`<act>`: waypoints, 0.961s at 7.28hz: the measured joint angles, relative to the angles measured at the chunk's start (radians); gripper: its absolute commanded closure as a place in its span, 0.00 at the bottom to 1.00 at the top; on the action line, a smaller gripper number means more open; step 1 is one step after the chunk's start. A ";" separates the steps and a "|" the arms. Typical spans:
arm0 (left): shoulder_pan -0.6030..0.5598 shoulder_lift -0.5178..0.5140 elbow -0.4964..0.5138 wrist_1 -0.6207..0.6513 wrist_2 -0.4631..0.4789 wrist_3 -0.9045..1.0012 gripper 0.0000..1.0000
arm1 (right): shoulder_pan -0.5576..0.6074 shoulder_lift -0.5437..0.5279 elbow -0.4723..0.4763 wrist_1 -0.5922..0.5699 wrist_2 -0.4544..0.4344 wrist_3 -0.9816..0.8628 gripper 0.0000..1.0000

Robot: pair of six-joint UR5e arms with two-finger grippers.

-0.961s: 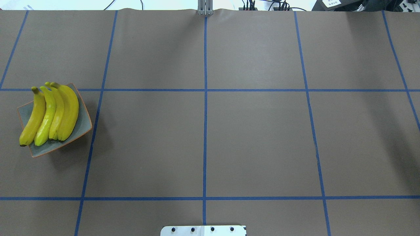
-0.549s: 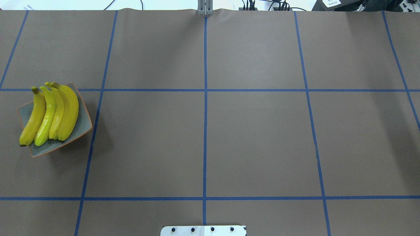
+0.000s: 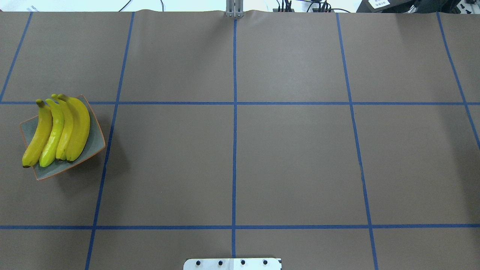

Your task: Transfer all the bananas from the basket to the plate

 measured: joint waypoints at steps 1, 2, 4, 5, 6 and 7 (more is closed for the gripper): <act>-0.001 0.013 0.008 -0.012 -0.046 0.000 0.00 | 0.001 -0.005 -0.011 0.019 0.000 0.028 0.00; -0.001 0.018 0.019 -0.017 -0.087 0.000 0.00 | 0.001 -0.007 -0.026 0.041 0.000 0.040 0.00; 0.000 0.023 0.020 -0.019 -0.107 0.004 0.00 | -0.001 -0.007 -0.039 0.065 -0.001 0.055 0.00; 0.000 0.025 0.021 -0.018 -0.107 0.005 0.00 | -0.004 -0.007 -0.041 0.069 0.000 0.066 0.00; 0.000 0.032 0.021 -0.017 -0.106 0.005 0.00 | -0.008 -0.005 -0.040 0.072 0.000 0.084 0.00; -0.002 0.044 0.020 -0.017 -0.106 0.005 0.00 | -0.021 0.001 -0.036 0.074 0.000 0.120 0.00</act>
